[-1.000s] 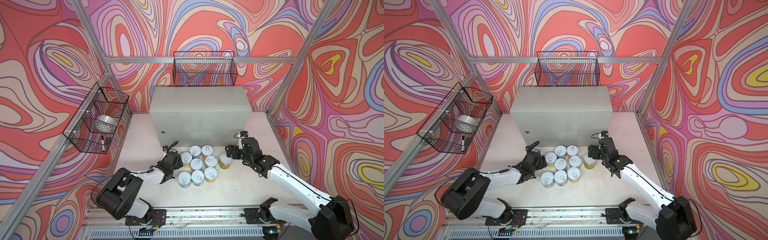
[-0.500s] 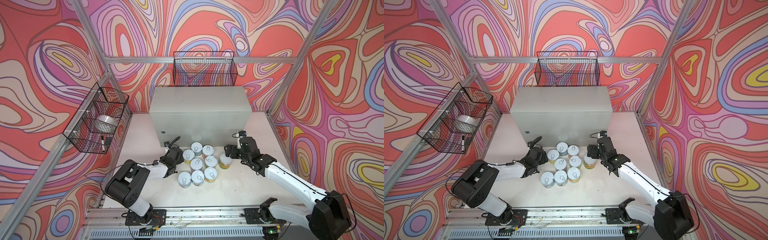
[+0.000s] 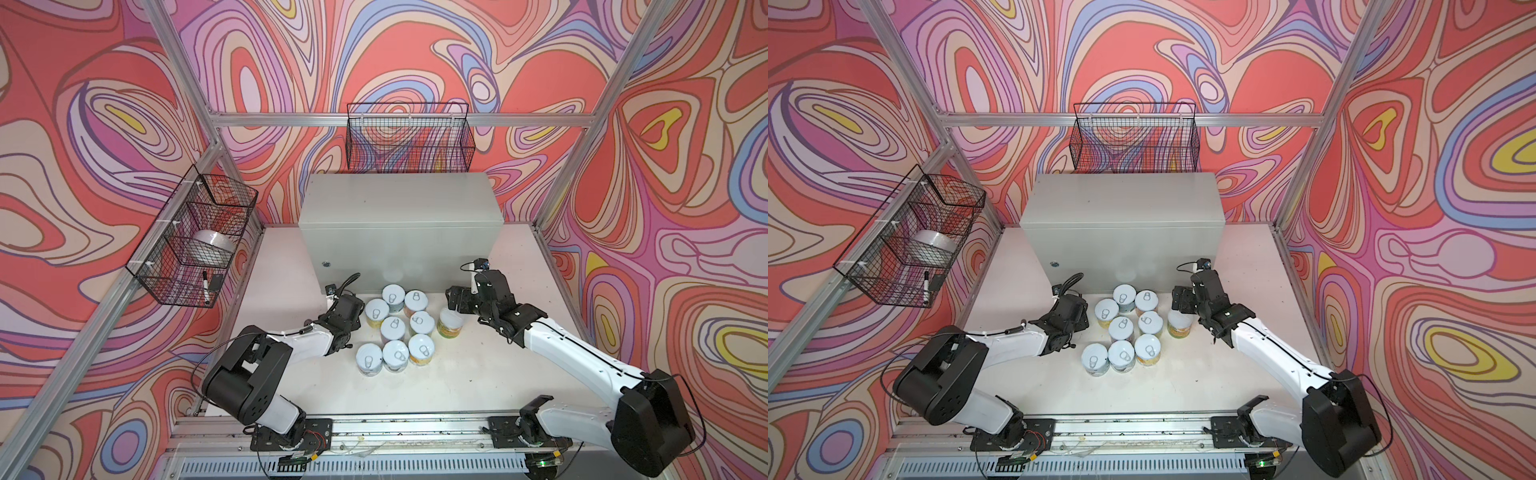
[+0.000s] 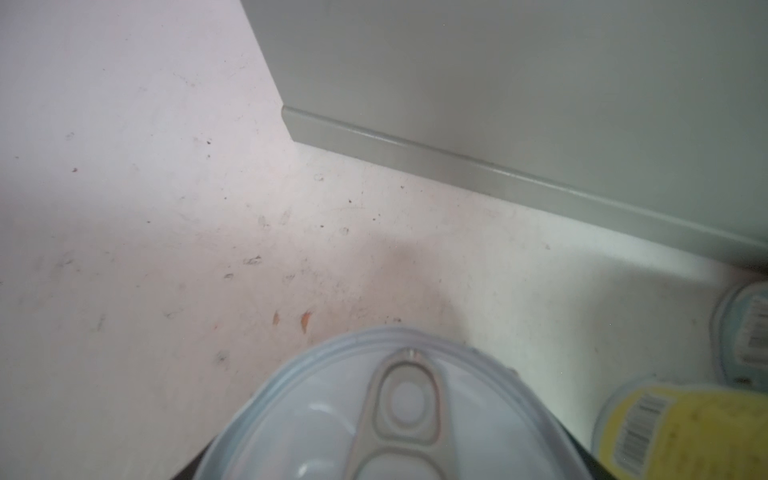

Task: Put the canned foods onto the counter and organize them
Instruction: 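Lift the pink can with the left gripper up over the grey cabinet top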

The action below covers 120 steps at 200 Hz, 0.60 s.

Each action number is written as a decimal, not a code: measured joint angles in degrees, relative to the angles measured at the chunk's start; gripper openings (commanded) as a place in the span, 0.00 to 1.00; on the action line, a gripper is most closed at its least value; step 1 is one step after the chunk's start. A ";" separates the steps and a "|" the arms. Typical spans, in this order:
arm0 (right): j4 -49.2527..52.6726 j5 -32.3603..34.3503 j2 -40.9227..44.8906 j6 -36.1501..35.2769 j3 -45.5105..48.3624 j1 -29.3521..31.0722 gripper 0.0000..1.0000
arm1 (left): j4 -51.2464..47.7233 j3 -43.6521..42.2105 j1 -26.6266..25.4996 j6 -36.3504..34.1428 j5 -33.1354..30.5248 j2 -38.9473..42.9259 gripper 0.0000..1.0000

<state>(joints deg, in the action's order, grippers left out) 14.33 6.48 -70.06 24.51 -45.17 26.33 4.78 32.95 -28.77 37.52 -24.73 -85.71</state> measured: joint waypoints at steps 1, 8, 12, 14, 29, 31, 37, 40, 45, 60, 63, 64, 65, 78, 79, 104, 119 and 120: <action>-0.15 -0.02 -0.04 0.00 -0.04 0.00 0.95 | -0.46 0.00 0.00 -0.09 0.11 0.48 0.00; -0.46 -0.13 -0.20 0.02 -0.28 0.00 0.95 | -2.49 0.11 0.00 -0.33 0.72 2.38 0.00; -0.68 -0.17 -0.28 0.04 -0.42 0.00 0.95 | -3.54 0.17 0.00 -0.28 0.98 3.50 0.00; -0.74 -0.20 -0.33 0.04 -0.46 0.00 0.95 | -4.28 0.24 0.00 -0.42 1.27 4.11 0.00; -1.27 -0.39 -0.57 0.04 -0.74 0.00 0.95 | -9.40 1.16 -0.24 -0.50 3.06 10.01 0.00; -1.29 -0.39 -0.63 0.04 -0.79 0.00 0.95 | -9.97 1.33 -0.35 -0.48 3.30 10.99 0.00; -1.31 -0.44 -0.70 0.02 -0.87 0.00 0.95 | -12.07 1.97 -0.74 -0.68 3.78 13.33 0.00; -1.31 -0.44 -0.76 0.02 -0.94 0.00 0.95 | -12.90 2.29 -0.96 -0.68 3.96 14.67 0.00; -1.29 -0.46 -0.85 0.02 -1.05 0.00 0.95 | -14.78 2.99 -1.53 -0.92 4.33 16.83 0.00; -0.48 -0.57 -0.90 -0.07 -1.81 0.00 0.95 | -20.74 6.03 -3.10 -1.49 5.53 22.18 0.00; -0.20 -0.59 -0.90 -0.13 -2.08 0.00 0.95 | -22.05 6.84 -3.39 -1.84 5.86 23.15 0.00; -0.04 -0.59 -0.90 -0.17 -2.19 0.00 0.95 | -22.82 7.19 -3.52 -1.90 6.10 23.47 0.00; -0.04 -0.59 -0.90 -0.17 -2.19 0.00 0.95 | -22.82 7.19 -3.52 -1.90 6.10 23.47 0.00; 1.03 -0.81 -0.90 -0.48 -3.54 0.00 0.95 | -27.91 11.21 -4.28 -2.89 7.45 26.32 0.00; 1.11 -0.81 -0.90 -0.48 -3.72 0.00 0.94 | -27.91 11.21 -4.28 -2.89 7.45 26.32 0.00; 3.41 -1.53 -0.59 -1.16 -5.73 0.00 0.94 | -38.64 20.46 -4.63 -4.57 9.29 28.46 0.00; 4.98 -2.10 0.17 -1.31 -5.84 0.00 0.94 | -45.18 26.88 -4.63 -5.92 10.29 28.61 0.00; 5.11 -2.14 0.24 -1.31 -5.84 0.00 0.94 | -45.53 27.36 -4.63 -6.05 10.36 28.59 0.00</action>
<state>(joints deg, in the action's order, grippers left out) 19.44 4.34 -69.82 23.20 -51.00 26.33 -40.75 60.31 -33.41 31.46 -14.37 -57.12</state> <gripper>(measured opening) 0.942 0.745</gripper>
